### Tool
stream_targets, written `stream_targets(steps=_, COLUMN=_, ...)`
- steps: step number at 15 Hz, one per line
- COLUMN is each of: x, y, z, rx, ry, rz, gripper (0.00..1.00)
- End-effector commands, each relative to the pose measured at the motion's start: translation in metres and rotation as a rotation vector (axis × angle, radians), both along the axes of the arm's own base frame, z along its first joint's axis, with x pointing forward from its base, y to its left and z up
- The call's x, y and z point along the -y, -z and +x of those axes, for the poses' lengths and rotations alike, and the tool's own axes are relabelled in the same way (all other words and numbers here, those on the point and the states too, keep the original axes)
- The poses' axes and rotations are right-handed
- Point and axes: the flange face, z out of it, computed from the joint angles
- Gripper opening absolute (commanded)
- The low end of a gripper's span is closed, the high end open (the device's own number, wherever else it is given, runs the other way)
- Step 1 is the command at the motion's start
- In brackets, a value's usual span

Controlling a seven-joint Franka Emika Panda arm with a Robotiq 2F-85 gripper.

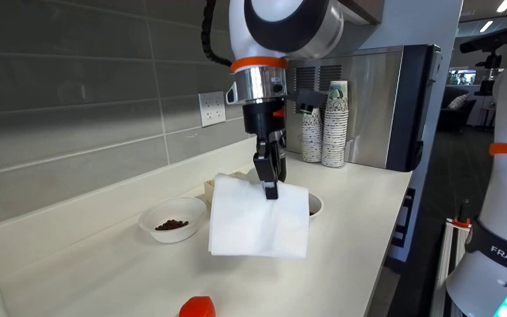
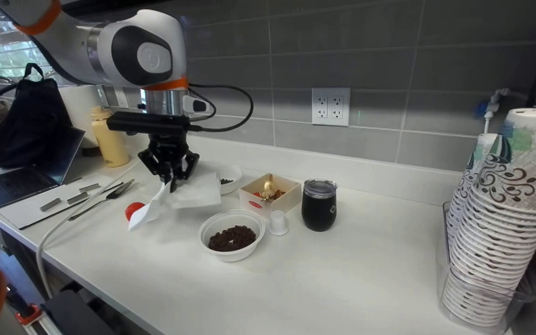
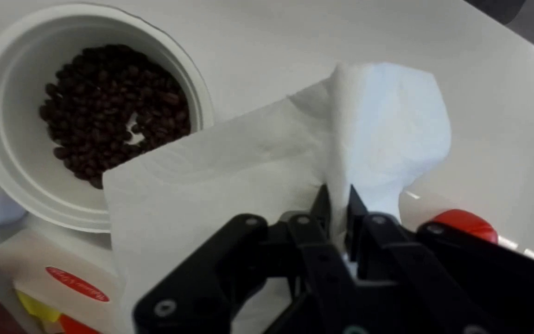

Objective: Use the paper towel to clean the left part of the counter

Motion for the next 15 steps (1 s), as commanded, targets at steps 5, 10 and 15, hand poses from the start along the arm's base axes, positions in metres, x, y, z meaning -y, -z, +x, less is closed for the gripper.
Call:
stream_targets(steps=5, x=-0.017, y=0.078, z=0.046, rx=-0.182, ry=-0.313, rz=0.082, gripper=0.02)
stream_targets(steps=10, x=-0.031, y=0.103, z=0.065, rx=-0.218, ry=-0.412, rz=0.095, gripper=0.02)
stream_targets(steps=15, x=-0.034, y=0.105, z=0.074, rx=-0.217, ry=-0.441, rz=0.09, gripper=0.35)
